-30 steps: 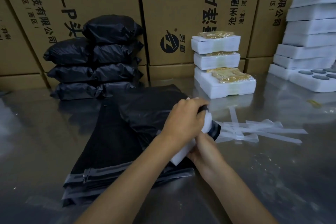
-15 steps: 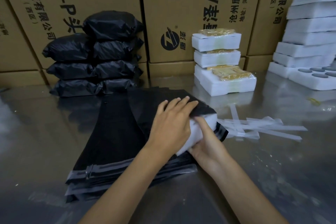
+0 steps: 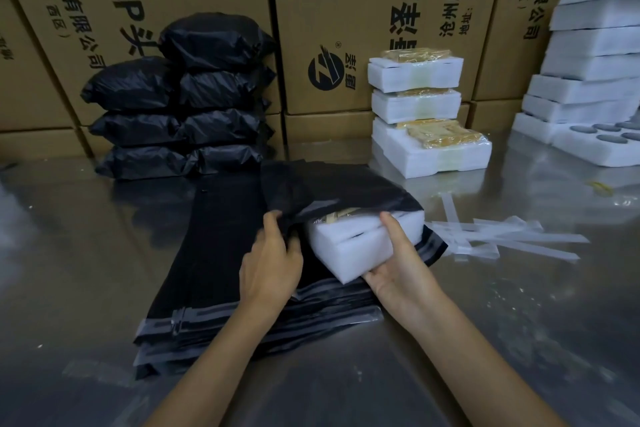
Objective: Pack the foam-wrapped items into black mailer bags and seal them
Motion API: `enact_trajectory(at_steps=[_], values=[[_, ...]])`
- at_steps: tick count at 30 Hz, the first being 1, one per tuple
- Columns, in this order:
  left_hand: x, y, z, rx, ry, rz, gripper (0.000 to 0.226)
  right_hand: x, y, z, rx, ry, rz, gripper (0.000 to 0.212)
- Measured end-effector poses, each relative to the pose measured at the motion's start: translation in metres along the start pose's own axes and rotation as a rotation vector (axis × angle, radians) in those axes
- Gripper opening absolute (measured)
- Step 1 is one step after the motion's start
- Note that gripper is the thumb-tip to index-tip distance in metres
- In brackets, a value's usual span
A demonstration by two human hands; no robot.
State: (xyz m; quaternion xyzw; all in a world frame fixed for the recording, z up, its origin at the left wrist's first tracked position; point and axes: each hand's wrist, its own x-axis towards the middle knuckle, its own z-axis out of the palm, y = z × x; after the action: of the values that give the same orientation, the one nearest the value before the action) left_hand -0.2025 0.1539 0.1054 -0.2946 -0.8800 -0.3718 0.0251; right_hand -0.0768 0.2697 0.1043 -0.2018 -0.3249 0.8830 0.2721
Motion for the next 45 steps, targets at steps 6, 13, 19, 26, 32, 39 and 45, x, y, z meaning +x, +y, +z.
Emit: enact_trajectory(at_steps=[6, 13, 19, 26, 32, 39, 45], values=[[-0.004, 0.003, -0.001, -0.01, 0.027, 0.026, 0.023, 0.001, -0.007, -0.001, -0.488, 0.154, 0.017, 0.065], [-0.006, 0.008, -0.011, -0.04, 0.021, 0.077, 0.03, -0.003, -0.012, 0.006, -0.185, 0.156, 0.084, 0.04], [-0.012, 0.013, -0.015, -0.036, -0.025, 0.152, 0.032, 0.018, -0.009, 0.028, 0.074, 0.1, 0.041, 0.024], [-0.007, 0.01, -0.026, 0.089, -0.077, 0.138, 0.056, 0.057, -0.001, 0.042, 0.085, 0.063, 0.029, 0.015], [0.006, 0.004, -0.049, 0.066, -0.102, 0.11, 0.057, 0.073, 0.004, 0.027, 0.095, 0.126, -0.069, 0.016], [0.008, 0.004, -0.057, 0.021, -0.129, 0.097, 0.056, 0.075, 0.006, 0.023, -0.185, 0.215, -0.127, 0.026], [0.005, 0.01, -0.061, -0.115, 0.126, 0.184, 0.061, 0.069, -0.002, 0.017, -0.148, 0.129, -0.044, 0.013]])
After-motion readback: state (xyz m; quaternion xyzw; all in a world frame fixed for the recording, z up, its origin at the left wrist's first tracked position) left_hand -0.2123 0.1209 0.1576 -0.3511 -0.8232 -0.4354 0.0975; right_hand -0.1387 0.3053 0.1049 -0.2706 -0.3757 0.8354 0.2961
